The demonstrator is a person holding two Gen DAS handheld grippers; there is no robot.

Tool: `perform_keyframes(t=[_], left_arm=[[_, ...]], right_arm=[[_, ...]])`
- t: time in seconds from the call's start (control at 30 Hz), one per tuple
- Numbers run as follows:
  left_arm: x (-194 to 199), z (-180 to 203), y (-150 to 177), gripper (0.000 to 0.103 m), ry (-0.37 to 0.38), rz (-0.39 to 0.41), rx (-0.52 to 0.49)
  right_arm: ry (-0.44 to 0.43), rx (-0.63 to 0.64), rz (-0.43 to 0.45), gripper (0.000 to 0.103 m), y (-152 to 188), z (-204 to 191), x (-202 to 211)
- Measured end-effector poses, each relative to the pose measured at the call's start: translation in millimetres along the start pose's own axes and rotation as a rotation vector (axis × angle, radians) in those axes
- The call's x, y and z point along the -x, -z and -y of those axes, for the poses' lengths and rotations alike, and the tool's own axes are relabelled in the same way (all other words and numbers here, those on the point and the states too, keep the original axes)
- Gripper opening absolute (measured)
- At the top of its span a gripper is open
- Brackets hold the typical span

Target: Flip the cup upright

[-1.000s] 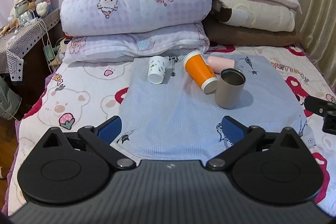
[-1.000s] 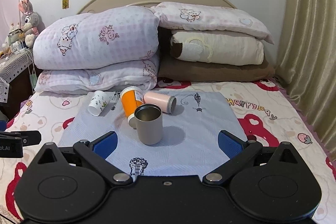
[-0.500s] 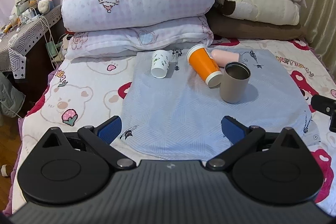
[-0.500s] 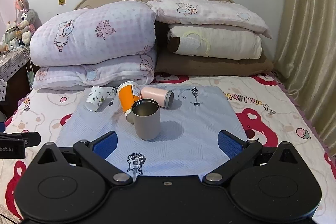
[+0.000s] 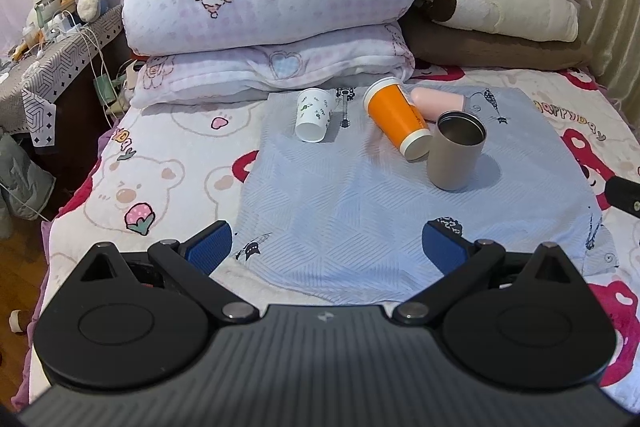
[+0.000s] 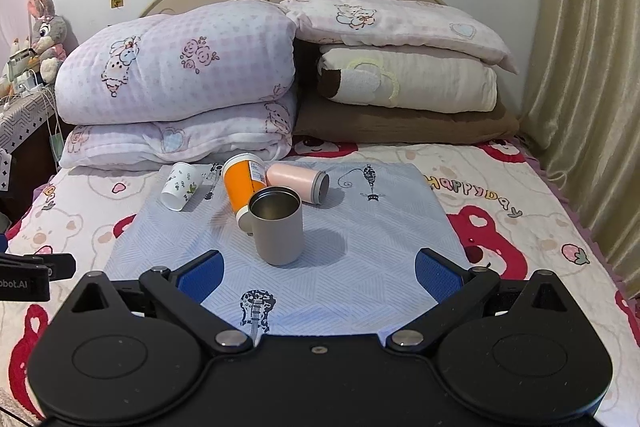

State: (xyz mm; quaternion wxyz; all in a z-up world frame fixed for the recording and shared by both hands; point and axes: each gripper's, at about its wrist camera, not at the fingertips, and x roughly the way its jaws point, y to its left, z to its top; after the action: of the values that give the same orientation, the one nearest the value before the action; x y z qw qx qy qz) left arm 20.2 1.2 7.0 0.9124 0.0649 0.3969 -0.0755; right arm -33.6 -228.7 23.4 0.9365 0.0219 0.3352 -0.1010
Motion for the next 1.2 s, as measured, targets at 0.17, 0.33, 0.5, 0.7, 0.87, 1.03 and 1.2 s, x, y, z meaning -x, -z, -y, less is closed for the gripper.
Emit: perform_keyframes(t=[0.17,0.33,0.5,0.7,0.87,1.03,1.2], left_arm=[[0.0,0.6,0.2,0.103,-0.006,-0.002,-0.001],[-0.4,0.0,0.8,0.103,-0.009,-0.006,-0.003],[-1.0,-0.7,1.4,0.103,-0.012,-0.009,-0.002],[-1.9,-2.0,2.4,0.103,-0.019,-0.013,-0.004],[-2.9,-2.4,2.1,0.103,-0.027,-0.021,-0.003],[-3.9,-1.8,1.9,0.103,-0.038,-0.019,-0.012],[-3.8,0.3,2.1,0.103,-0.042,-0.020,-0.017]], right_arm=[[0.001,0.000,0.000,0.103,0.2,0.0,0.0],[0.002,0.000,0.000,0.103,0.2,-0.5,-0.1],[0.003,-0.001,-0.004,0.103,0.6,-0.6,-0.6],[0.002,-0.001,-0.002,0.103,1.0,-0.2,-0.8],[0.003,-0.001,-0.001,0.103,1.1,0.3,-1.0],[0.003,-0.001,0.000,0.103,1.2,0.1,-1.0],[0.003,-0.005,0.000,0.103,1.0,0.7,-0.9]])
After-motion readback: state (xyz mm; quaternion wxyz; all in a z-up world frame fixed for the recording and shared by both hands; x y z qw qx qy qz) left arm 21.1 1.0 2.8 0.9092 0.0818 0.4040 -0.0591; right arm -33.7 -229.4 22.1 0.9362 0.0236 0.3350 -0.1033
